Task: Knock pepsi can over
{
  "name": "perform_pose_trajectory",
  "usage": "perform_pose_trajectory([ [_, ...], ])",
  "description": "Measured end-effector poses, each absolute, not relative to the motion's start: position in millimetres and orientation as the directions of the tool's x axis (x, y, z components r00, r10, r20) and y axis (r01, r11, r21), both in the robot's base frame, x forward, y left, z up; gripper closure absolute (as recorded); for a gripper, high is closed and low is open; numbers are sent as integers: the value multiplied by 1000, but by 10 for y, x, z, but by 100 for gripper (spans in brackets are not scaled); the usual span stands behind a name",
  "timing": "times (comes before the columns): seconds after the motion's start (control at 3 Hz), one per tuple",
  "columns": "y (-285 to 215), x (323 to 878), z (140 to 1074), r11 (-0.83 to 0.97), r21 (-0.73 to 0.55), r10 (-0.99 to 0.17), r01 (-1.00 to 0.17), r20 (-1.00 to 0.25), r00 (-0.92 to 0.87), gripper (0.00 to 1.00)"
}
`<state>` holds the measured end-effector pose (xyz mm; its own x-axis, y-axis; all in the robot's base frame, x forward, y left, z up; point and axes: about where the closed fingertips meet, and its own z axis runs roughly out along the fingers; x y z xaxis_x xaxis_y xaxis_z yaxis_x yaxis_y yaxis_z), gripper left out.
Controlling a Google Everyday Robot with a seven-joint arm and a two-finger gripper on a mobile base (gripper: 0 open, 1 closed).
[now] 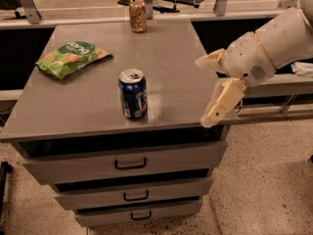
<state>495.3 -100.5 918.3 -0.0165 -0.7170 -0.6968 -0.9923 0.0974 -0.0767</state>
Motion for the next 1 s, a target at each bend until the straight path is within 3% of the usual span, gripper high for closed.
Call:
perform_pose_trajectory([
  [1.0,-658,4948,9024,88,-67,-646,-994,-764,-6,0],
])
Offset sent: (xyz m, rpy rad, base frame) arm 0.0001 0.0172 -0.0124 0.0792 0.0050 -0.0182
